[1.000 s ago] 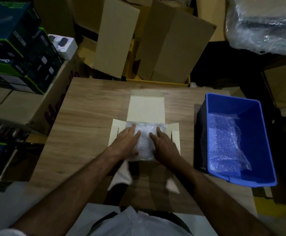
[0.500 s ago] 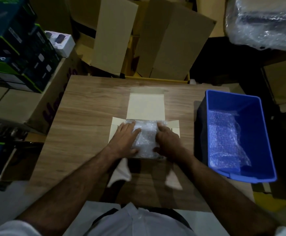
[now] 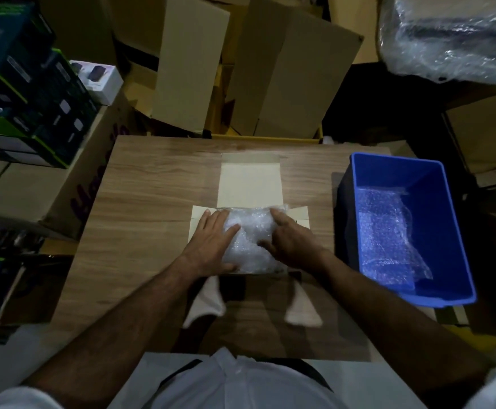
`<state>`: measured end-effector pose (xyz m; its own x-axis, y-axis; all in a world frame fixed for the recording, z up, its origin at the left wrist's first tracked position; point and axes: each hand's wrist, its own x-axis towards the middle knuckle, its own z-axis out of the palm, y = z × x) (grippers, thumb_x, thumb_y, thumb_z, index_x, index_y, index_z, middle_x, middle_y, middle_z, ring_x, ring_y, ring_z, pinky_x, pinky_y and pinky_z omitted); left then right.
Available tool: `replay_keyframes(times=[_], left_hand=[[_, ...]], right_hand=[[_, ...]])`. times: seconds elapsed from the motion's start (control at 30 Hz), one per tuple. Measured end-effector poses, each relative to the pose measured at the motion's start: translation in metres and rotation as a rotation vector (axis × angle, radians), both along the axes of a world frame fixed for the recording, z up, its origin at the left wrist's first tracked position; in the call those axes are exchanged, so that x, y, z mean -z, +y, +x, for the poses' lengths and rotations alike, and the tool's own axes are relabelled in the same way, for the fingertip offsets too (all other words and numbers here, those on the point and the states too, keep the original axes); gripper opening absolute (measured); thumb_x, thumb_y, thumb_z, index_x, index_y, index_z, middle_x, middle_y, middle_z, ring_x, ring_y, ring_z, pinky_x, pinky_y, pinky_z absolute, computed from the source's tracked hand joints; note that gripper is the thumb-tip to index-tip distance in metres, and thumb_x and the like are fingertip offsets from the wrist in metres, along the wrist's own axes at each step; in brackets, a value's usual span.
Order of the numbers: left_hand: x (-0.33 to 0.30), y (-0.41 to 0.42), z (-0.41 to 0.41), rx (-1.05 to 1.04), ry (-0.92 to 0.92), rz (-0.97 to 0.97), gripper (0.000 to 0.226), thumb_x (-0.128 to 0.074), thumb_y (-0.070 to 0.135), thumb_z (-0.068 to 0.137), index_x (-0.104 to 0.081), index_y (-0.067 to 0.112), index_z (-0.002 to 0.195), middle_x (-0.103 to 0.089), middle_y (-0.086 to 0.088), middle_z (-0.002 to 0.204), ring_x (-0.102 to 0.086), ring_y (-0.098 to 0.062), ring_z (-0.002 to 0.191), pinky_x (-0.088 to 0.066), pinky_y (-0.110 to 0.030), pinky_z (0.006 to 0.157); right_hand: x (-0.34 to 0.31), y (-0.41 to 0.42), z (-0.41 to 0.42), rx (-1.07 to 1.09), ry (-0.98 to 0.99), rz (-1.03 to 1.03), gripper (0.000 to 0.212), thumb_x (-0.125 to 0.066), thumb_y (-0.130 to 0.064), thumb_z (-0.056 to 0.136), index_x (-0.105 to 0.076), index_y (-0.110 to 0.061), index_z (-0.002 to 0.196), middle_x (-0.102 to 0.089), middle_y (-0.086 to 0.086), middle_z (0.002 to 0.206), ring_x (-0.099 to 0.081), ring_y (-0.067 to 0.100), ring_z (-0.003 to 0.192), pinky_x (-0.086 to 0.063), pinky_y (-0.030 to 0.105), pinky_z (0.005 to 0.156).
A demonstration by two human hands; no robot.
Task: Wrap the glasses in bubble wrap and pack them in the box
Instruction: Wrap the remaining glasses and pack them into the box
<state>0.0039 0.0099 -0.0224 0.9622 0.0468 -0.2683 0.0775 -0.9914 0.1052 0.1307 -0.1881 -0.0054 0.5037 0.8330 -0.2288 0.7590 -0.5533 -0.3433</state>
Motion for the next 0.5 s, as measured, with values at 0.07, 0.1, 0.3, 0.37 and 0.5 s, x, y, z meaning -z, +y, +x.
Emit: replay_keyframes(times=[0.07,0.1,0.3,0.37,0.5], left_hand=[[-0.001,0.000,0.000,-0.001,-0.013,0.013,0.103,-0.070,0.070,0.063,-0.042,0.020,0.148,-0.026,-0.026,0.158,-0.021,-0.040,0.148,-0.010,-0.055,0.124],[-0.002,-0.001,0.000,0.001,-0.015,0.022,0.104,-0.072,0.069,0.063,-0.040,0.020,0.149,-0.024,-0.025,0.159,-0.019,-0.040,0.149,-0.009,-0.054,0.124],[-0.008,-0.014,0.012,-0.005,0.016,0.045,0.118,-0.085,0.047,0.064,-0.020,0.016,0.157,-0.008,-0.027,0.163,-0.012,-0.041,0.152,-0.013,-0.047,0.125],[-0.009,-0.016,0.018,0.005,0.078,0.077,0.117,-0.083,0.047,0.068,-0.016,0.015,0.158,-0.011,-0.027,0.162,-0.014,-0.041,0.150,-0.013,-0.048,0.125],[-0.005,-0.026,0.019,-0.005,0.124,0.186,0.103,-0.073,0.039,0.081,-0.012,0.015,0.159,-0.006,-0.032,0.162,-0.011,-0.045,0.150,-0.006,-0.054,0.125]], right_hand=[[-0.003,0.000,-0.002,-0.008,-0.046,-0.070,0.063,-0.071,-0.049,0.088,-0.060,-0.009,0.135,-0.018,0.015,0.166,-0.022,0.026,0.153,-0.036,0.035,0.119],[-0.004,0.001,-0.006,-0.010,-0.071,-0.092,0.065,-0.077,-0.044,0.084,-0.059,-0.009,0.136,-0.015,0.016,0.167,-0.018,0.028,0.154,-0.035,0.037,0.119],[0.005,0.008,-0.027,0.028,-0.103,-0.132,0.072,-0.075,-0.014,0.087,-0.034,-0.006,0.145,0.000,0.034,0.163,-0.008,0.045,0.154,-0.051,0.042,0.103],[0.010,0.010,-0.026,0.025,-0.067,-0.135,0.074,-0.073,-0.013,0.088,-0.031,-0.005,0.148,0.003,0.037,0.162,-0.005,0.046,0.154,-0.051,0.045,0.103],[0.009,0.011,-0.019,0.019,-0.002,-0.107,0.087,-0.083,-0.026,0.080,-0.032,-0.004,0.147,0.004,0.038,0.161,-0.001,0.047,0.153,-0.048,0.047,0.107]])
